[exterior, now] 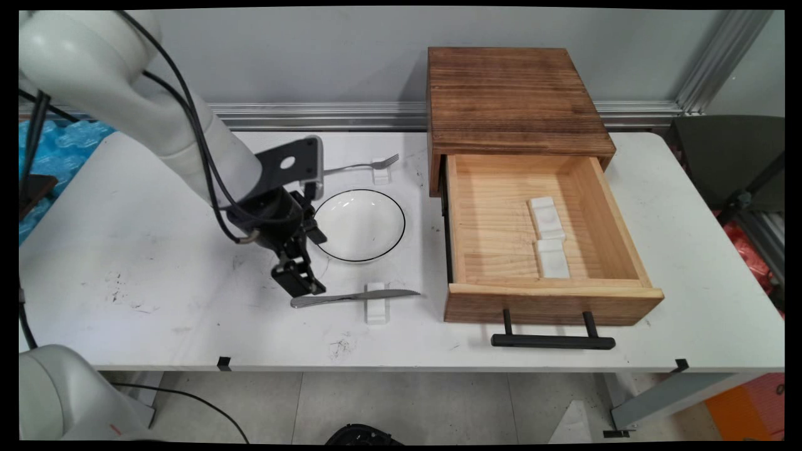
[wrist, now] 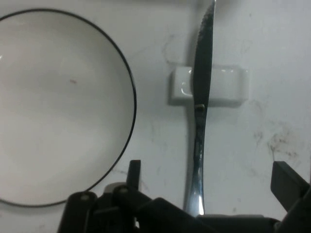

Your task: Pick up the knife from the right of the white plate

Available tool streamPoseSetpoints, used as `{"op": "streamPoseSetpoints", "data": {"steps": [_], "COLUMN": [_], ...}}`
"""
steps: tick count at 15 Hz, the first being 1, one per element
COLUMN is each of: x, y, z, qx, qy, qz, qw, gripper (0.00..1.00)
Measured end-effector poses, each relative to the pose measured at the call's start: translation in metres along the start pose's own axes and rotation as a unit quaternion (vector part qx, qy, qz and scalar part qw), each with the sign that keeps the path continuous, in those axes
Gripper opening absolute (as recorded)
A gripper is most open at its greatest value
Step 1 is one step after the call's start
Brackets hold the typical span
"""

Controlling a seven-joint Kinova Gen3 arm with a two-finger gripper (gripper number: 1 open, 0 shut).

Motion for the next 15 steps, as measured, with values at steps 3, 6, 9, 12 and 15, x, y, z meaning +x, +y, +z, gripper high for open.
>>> {"op": "streamPoseSetpoints", "data": {"steps": [3,6,9,12,15], "x": [-0.001,-0.003,-0.007,-0.01,-0.011], "y": [0.002,0.004,0.005,0.006,0.006], "z": [0.016,0.03,0.04,0.048,0.055], "qx": [0.001,0.0,-0.001,-0.001,0.0], "qy": [0.01,0.015,0.014,0.014,0.016], "qz": [0.003,0.003,0.002,0.001,0.0], "qw": [0.9999,0.9999,0.9999,0.9999,0.9999], "gripper": [1.0,1.0,1.0,1.0,1.0]}}
